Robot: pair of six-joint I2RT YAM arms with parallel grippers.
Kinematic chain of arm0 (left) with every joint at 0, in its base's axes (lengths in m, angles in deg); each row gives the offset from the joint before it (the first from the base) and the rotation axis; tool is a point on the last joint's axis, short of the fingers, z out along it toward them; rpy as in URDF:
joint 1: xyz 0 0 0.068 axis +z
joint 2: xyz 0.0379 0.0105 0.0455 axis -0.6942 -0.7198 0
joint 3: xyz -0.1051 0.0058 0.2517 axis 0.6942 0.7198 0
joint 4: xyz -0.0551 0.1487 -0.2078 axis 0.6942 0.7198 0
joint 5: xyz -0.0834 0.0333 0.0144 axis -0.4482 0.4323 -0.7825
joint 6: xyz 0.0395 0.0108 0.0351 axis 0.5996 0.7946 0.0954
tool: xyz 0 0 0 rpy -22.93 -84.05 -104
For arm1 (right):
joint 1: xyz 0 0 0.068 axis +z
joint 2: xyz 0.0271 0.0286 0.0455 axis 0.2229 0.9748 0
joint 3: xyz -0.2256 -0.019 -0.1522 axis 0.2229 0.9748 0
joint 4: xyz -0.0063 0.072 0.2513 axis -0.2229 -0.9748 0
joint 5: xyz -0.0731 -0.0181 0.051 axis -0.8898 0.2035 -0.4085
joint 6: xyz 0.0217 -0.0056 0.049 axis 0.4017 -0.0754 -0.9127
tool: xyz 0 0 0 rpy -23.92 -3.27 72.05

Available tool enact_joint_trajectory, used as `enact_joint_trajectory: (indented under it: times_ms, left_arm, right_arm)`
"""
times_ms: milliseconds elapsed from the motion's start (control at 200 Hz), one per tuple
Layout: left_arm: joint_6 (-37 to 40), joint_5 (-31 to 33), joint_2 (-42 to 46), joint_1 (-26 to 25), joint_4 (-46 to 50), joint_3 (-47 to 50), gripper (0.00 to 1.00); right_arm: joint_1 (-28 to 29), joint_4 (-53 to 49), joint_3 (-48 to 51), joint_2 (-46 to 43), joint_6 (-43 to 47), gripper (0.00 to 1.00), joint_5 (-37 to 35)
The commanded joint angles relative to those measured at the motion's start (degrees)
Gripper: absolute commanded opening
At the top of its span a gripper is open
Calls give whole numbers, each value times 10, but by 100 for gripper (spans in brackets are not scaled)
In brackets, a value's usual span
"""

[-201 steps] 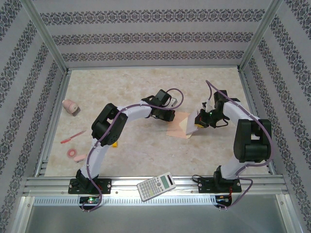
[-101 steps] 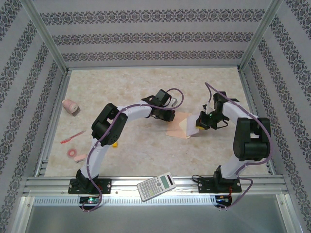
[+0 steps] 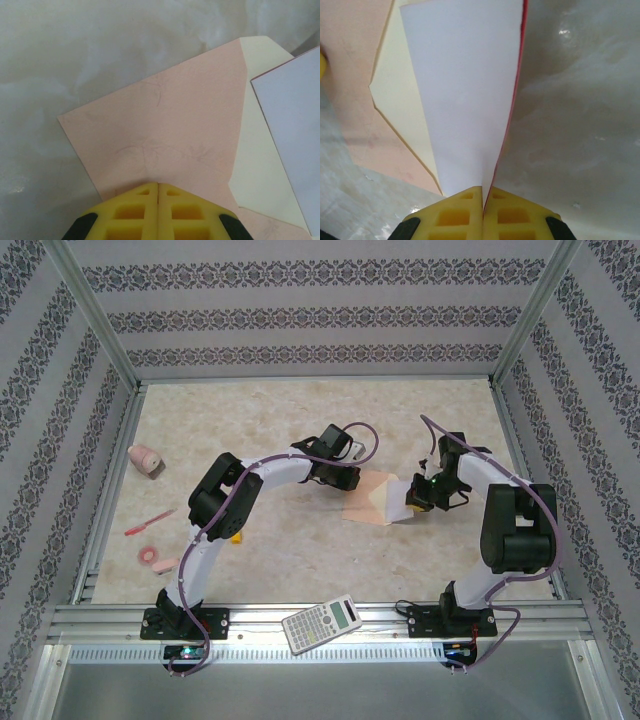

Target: Place the letter into the envelope and seal it

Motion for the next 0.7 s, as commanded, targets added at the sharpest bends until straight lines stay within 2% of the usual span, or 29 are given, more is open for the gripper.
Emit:
enact_joint_trajectory:
  times_ms: [0, 260, 694]
  left_arm:
    - [-1, 1, -13, -4, 33, -5, 0]
    - [-57, -17, 1, -4, -10, 27, 0]
    - [-75, -18, 9, -4, -23, 42, 0]
  right_arm:
    - [0, 13, 12, -14, -1, 0, -22]
    - [16, 41, 15, -5, -14, 0, -21]
    - [28, 56, 3, 25, -24, 0, -7]
